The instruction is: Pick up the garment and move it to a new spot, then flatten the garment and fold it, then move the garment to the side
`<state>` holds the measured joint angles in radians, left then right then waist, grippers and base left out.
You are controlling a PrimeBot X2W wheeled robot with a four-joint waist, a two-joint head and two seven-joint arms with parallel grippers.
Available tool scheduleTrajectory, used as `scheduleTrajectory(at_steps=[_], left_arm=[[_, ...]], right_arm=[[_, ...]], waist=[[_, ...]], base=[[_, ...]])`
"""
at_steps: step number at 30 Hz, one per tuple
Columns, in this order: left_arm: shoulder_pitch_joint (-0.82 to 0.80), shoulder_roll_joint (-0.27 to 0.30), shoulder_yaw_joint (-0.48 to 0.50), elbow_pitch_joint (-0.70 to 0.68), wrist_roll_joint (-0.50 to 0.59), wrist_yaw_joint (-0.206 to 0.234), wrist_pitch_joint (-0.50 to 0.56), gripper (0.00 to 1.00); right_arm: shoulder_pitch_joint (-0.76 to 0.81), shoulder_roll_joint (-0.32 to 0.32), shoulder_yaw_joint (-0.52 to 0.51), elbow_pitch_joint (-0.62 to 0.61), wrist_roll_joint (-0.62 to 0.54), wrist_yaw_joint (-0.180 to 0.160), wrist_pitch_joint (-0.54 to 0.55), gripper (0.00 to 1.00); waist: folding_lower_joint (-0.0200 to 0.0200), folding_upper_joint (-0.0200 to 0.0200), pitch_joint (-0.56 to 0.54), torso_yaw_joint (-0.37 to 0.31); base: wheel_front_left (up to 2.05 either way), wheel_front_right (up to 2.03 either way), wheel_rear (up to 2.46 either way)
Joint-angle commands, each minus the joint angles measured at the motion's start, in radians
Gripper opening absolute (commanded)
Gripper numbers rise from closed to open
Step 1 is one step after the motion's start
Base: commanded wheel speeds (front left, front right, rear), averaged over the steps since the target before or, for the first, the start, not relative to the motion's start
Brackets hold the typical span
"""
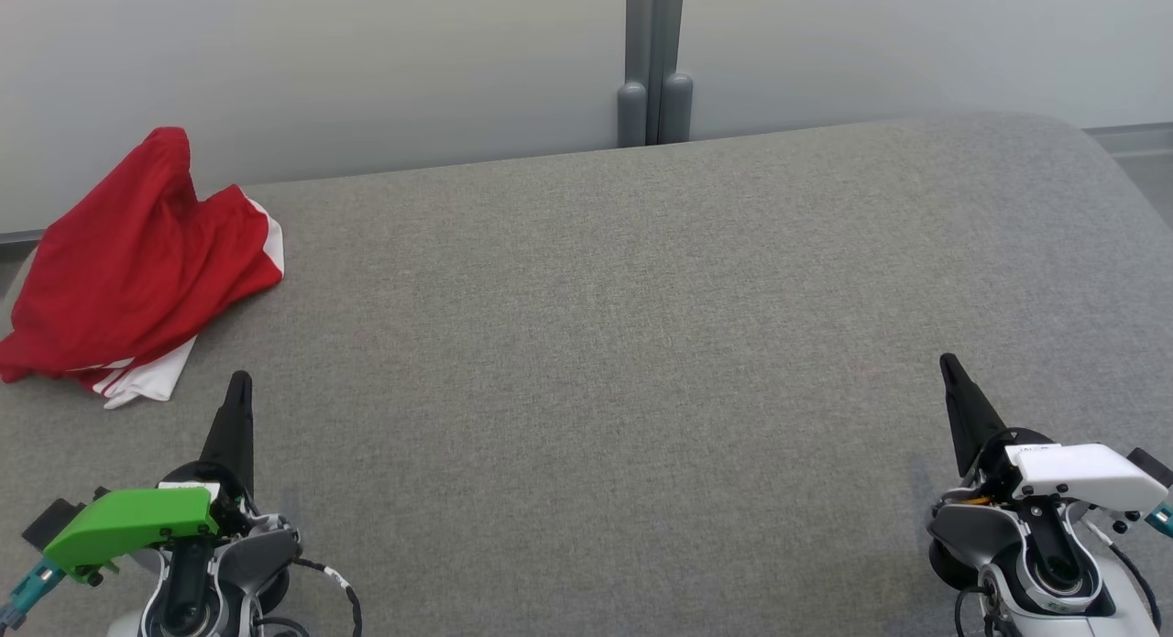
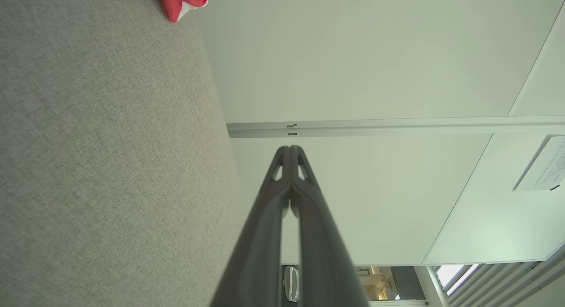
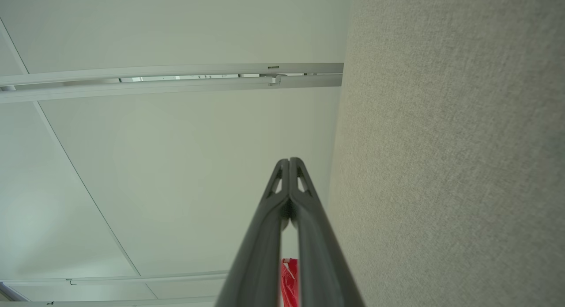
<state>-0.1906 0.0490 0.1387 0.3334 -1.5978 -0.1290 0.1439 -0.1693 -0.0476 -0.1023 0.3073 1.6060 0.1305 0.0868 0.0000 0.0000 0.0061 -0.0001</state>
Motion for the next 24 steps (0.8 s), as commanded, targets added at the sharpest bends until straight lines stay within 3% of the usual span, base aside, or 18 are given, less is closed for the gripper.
scheduleTrajectory(at_steps=[1, 22, 23, 24], left_arm=[[-0.012, 0.002, 0.003, -0.001, -0.003, -0.005, -0.001, 0.0], [-0.012, 0.002, 0.003, -0.001, -0.003, -0.005, -0.001, 0.0], [0.0, 0.0, 0.0, 0.0, 0.0, 0.0, 0.0, 1.0], [0.003, -0.001, -0.001, 0.003, 0.0, 0.0, 0.0, 1.0]], right_arm=[[-0.007, -0.005, -0.001, 0.002, 0.005, 0.0, 0.004, 0.0], [-0.007, -0.005, -0.001, 0.002, 0.005, 0.0, 0.004, 0.0], [0.0, 0.0, 0.0, 0.0, 0.0, 0.0, 0.0, 1.0], [0.002, 0.001, 0.0, 0.003, 0.0, 0.0, 0.0, 1.0]], waist=[[0.0, 0.0, 0.0, 0.0], [0.0, 0.0, 0.0, 0.0], [0.0, 0.0, 0.0, 0.0], [0.0, 0.0, 0.0, 0.0]], base=[[0.0, 0.0, 0.0], [0.0, 0.0, 0.0], [0.0, 0.0, 0.0], [0.0, 0.0, 0.0]])
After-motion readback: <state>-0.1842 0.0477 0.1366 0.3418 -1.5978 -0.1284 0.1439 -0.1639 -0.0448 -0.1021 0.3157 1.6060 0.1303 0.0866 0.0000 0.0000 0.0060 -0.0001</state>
